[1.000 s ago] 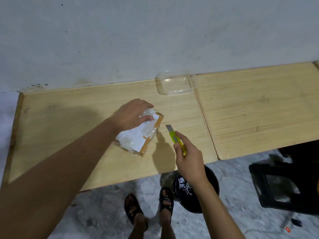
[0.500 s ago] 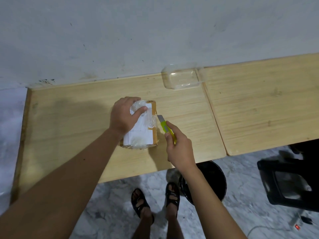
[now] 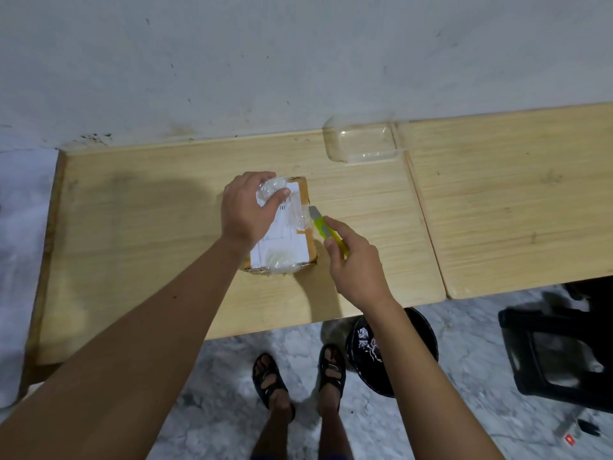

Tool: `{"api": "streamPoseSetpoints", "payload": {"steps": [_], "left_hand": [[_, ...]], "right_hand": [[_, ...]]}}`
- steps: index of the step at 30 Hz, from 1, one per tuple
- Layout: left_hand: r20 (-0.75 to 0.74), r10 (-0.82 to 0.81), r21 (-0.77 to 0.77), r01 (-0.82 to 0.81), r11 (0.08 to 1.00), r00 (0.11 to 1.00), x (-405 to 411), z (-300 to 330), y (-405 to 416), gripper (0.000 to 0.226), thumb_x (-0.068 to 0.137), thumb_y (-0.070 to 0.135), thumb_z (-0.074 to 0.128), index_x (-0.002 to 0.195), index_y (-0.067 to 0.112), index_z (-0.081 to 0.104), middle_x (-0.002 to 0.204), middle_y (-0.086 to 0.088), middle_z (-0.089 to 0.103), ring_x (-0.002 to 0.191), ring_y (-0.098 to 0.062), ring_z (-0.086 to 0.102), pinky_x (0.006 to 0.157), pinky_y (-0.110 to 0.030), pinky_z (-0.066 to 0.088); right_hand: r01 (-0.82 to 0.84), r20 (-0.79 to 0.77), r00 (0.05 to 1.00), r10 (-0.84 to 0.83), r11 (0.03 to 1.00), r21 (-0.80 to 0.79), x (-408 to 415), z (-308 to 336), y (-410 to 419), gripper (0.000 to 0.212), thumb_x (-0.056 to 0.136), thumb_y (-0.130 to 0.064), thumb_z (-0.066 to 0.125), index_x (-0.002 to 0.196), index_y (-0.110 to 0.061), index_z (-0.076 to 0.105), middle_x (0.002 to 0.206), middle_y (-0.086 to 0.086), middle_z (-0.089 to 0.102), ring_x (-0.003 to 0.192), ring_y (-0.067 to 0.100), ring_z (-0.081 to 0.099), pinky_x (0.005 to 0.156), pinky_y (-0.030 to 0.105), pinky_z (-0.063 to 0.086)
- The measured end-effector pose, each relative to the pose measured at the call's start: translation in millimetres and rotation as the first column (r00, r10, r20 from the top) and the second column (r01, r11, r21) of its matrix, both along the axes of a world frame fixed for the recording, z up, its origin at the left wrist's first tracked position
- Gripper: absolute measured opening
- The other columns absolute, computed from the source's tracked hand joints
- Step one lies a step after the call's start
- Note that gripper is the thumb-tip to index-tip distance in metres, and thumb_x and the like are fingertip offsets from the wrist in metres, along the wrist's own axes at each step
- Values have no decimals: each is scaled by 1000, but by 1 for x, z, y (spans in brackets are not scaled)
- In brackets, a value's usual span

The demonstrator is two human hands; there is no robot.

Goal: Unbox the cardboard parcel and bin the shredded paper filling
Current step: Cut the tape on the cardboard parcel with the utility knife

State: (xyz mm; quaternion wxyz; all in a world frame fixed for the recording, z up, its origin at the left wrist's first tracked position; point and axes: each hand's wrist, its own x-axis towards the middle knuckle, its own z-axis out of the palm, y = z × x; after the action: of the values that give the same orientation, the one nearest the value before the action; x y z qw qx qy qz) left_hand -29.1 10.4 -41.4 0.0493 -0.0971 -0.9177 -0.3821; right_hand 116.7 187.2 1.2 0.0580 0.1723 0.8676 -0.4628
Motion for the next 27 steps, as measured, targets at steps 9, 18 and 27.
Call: {"api": "streamPoseSetpoints", "payload": {"steps": [9,18,27], "left_hand": [[10,2,25,-2,1000,1000,0,1,2,41,89,52,71,117,23,71,114,9,71,105,-15,63,100,-45,50],[-17,226,-66,-227,972,974,8,-2,18,45,93,53,66,120,17,69,114,0,73,108,-25,66,101,-45,48],[-163,-517,-401,422,813,840,-7,8,13,57,101,50,49,144,13,53,150,-4,54,141,-24,47,120,-39,32]], "right_hand": [[23,-40,999,-22,999,30,35,-4,-12,40,105,-21,52,143,-32,57,74,1,73,48,9,52,49,21,40],[170,-44,985,-169,985,26,34,6,5,37,105,-23,51,140,-34,58,66,-13,61,48,8,55,53,27,50],[224,-64,973,-222,974,33,40,12,25,38,105,-24,52,141,-35,58,69,-16,62,50,8,57,55,28,51]]}}
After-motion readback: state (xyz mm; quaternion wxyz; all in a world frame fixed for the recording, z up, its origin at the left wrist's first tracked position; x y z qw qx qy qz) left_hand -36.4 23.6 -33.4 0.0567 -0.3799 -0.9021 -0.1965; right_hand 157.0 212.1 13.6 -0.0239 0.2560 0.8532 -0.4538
